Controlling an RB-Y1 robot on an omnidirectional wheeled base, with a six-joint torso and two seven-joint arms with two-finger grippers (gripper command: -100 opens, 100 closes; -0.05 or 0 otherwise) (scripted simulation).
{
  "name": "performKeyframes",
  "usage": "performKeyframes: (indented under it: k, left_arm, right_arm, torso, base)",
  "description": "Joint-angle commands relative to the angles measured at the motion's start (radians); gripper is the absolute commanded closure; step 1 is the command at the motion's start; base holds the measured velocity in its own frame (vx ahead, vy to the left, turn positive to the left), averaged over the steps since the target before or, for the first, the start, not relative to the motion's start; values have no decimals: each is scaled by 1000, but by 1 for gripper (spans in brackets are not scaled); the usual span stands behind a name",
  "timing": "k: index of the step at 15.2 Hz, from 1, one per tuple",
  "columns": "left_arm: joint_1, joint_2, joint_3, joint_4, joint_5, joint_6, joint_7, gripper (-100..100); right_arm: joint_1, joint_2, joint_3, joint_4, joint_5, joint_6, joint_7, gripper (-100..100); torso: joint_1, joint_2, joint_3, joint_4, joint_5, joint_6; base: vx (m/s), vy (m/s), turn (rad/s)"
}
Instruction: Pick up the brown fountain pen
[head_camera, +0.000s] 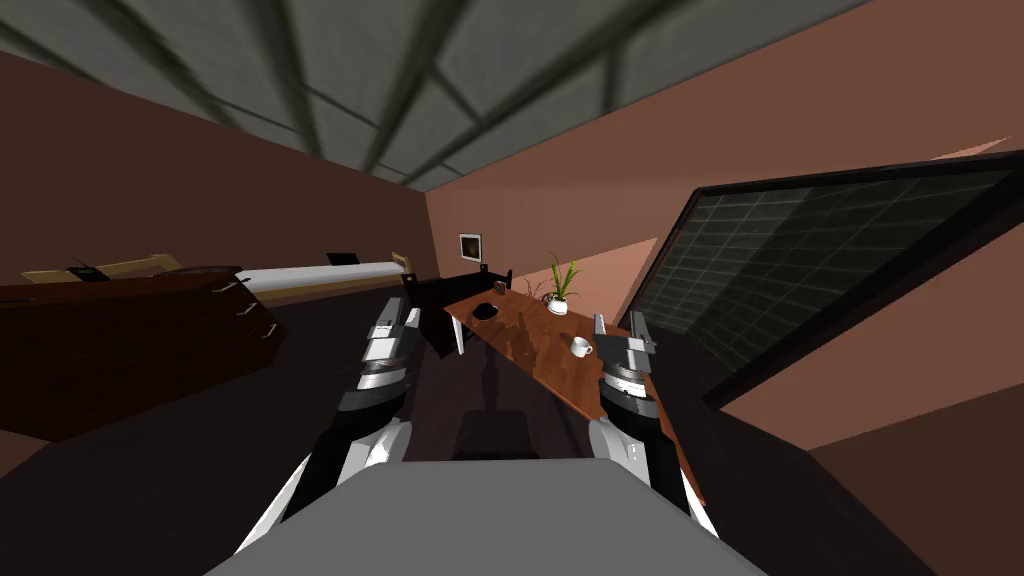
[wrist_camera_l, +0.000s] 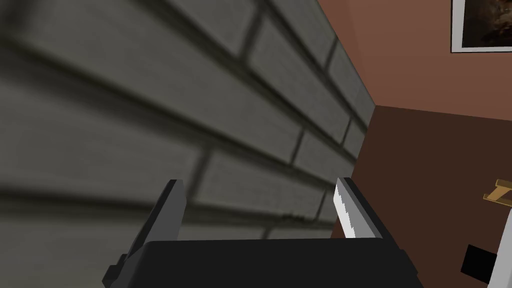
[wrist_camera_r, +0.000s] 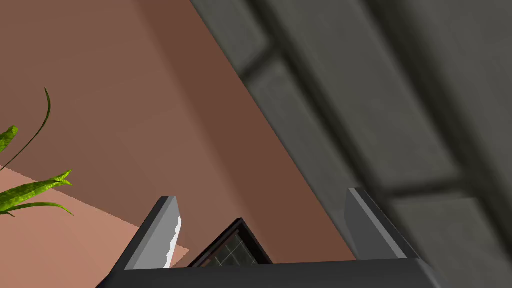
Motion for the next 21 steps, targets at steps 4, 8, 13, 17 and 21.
performKeyframes:
  k: [4,8,13,17,21]
  left_arm:
    - [0,0,0,0,0,0,0,0]
    - [0,0,0,0,0,0,0,0]
    - [0,0,0,0,0,0,0,0]
    - [0,0,0,0,0,0,0,0]
    - [0,0,0,0,0,0,0,0]
  right_arm:
    - [11,-103,-24,42,-37,59,-57,-100]
    - [25,-166,-55,96,-85,136,-133,-100]
    - [38,-203,-81,143,-126,203,-198,-100]
    - [52,-238,-112,197,-174,278,-272,-100]
    - [68,-269,-145,256,-226,346,-345,-100]
  torso:
    - [1,-2,-1,0,0,0]
    - [3,-6,-3,-1,1,0]
    - [3,-5,-3,-1,1,0]
    - [3,-6,-3,-1,1,-1]
    - [3,-4,-3,-1,1,0]
  base:
    - [31,25,70]
    - [75,56,107]
    - [64,43,88]
    - [73,50,103]
    - [61,36,97]
